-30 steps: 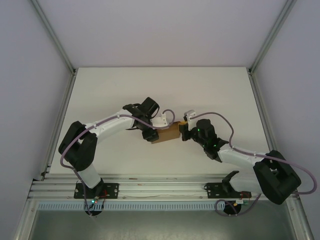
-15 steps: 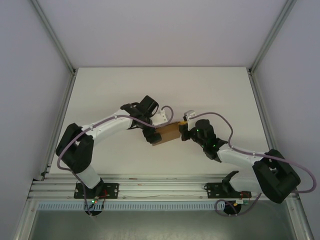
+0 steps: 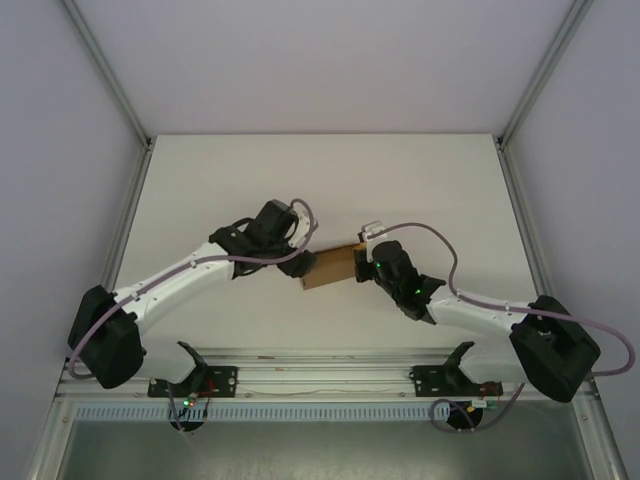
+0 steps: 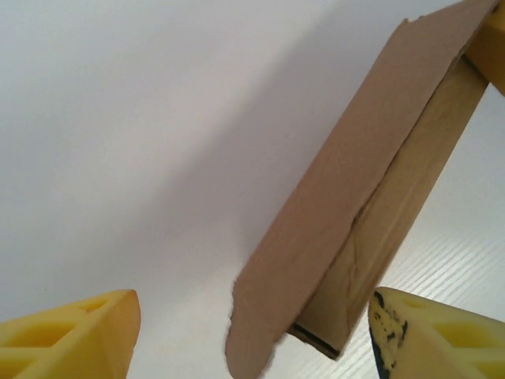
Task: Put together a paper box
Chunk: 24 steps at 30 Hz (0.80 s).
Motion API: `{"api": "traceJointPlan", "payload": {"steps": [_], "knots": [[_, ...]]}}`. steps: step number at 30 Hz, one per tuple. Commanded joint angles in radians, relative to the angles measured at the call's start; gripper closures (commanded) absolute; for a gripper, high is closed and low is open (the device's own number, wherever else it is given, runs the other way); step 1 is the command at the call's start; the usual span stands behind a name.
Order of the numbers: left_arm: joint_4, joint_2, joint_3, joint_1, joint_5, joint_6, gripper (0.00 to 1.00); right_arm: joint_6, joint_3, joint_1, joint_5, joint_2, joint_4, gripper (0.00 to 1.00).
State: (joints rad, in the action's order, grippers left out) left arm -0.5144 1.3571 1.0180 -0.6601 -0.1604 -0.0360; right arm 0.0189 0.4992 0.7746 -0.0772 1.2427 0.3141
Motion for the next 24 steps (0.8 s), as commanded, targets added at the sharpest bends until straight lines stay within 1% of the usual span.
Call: {"api": "traceJointPlan", "payload": {"steps": [1, 4, 7, 9, 11, 13, 15, 17, 21, 23, 24], "knots": [[0.003, -0.031, -0.020, -0.033, 0.070, 0.141, 0.37, -0.034, 0.007, 0.019, -0.059, 0.011, -0.186, 1.00], [0.020, -0.034, -0.040, -0.050, 0.066, 0.122, 0.42, -0.051, 0.025, 0.022, -0.067, 0.018, -0.207, 1.00], [-0.003, -0.004, -0.027, -0.050, 0.123, 0.127, 0.46, -0.048, 0.025, 0.025, -0.052, 0.019, -0.200, 1.00], [-0.025, 0.022, -0.011, -0.050, 0.146, 0.134, 0.52, -0.050, 0.024, 0.025, -0.048, 0.021, -0.196, 1.00], [-0.034, 0.037, -0.001, -0.049, 0.160, 0.143, 0.63, -0.052, 0.029, 0.025, -0.041, 0.023, -0.203, 1.00], [-0.041, 0.040, 0.008, -0.049, 0.157, 0.153, 0.68, -0.053, 0.033, 0.026, -0.037, 0.023, -0.212, 1.00], [-0.049, 0.036, 0.012, -0.051, 0.158, 0.169, 0.76, -0.056, 0.038, 0.026, -0.043, 0.021, -0.223, 1.00], [-0.050, 0.028, 0.012, -0.053, 0.161, 0.200, 0.79, -0.058, 0.039, 0.028, -0.046, 0.018, -0.231, 1.00], [-0.054, 0.018, 0.016, -0.060, 0.143, 0.273, 0.80, -0.075, 0.054, 0.031, -0.066, 0.023, -0.269, 0.99], [-0.050, 0.013, 0.006, -0.061, 0.134, 0.295, 0.84, -0.078, 0.061, 0.035, -0.072, 0.026, -0.285, 0.99], [-0.043, 0.012, 0.001, -0.060, 0.135, 0.307, 0.88, -0.082, 0.061, 0.038, -0.077, 0.028, -0.285, 1.00]]}}
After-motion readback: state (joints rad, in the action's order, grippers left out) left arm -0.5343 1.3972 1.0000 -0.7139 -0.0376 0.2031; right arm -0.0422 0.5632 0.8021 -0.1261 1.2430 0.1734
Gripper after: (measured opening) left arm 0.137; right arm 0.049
